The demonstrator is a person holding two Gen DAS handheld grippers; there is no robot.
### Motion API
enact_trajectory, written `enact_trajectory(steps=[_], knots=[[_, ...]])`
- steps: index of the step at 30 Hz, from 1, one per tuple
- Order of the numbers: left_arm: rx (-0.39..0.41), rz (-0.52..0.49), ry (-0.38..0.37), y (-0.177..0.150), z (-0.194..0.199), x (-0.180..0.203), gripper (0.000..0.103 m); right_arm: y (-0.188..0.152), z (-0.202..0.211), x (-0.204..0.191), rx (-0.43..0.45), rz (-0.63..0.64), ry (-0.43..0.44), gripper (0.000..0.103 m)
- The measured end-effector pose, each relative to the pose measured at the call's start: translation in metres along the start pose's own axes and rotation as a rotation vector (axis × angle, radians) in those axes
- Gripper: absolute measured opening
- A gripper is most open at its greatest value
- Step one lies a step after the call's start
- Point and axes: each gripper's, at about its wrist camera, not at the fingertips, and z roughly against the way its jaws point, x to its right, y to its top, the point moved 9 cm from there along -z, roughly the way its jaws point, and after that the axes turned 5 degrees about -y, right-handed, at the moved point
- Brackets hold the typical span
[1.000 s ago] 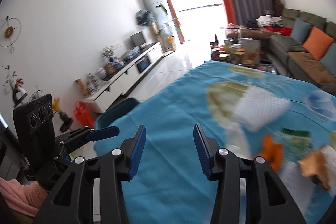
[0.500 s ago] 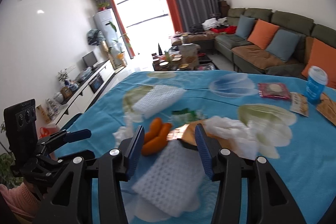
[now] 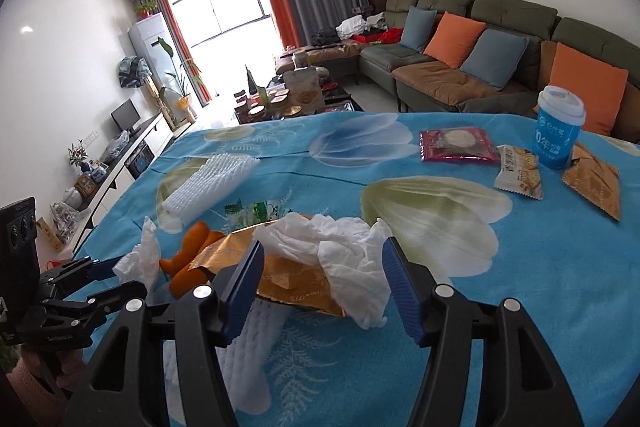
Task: Collect trash
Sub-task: 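Grasp the crumpled white tissue with the left tool while the right tool grasps another tissue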
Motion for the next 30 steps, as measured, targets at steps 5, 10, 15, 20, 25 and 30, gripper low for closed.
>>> enact_trajectory(steps=[5, 10, 15, 20, 25, 30], knots=[[-0.012, 0.026, -0.021, -0.003, -0.002, -0.004, 0.037, -0.004, -0.009, 0.000, -0.029, -0.001, 0.018, 0.057], [-0.007, 0.044, -0.035, -0.003, 0.001, -0.005, 0.022, -0.006, -0.009, 0.004, -0.039, -0.017, 0.027, 0.035], [0.007, 0.054, -0.037, -0.003, 0.007, -0.007, 0.013, -0.008, -0.007, 0.005, -0.040, -0.013, 0.033, 0.008], [0.029, 0.058, -0.042, -0.002, 0.017, -0.008, 0.012, -0.007, -0.005, 0.002, -0.031, -0.003, 0.035, 0.005], [0.055, 0.059, -0.041, 0.000, 0.029, -0.010, 0.011, -0.003, 0.004, 0.002, -0.003, -0.017, 0.042, 0.005], [0.080, 0.056, -0.030, 0.001, 0.042, -0.014, 0.011, 0.001, 0.015, 0.004, 0.024, -0.030, 0.044, 0.004]])
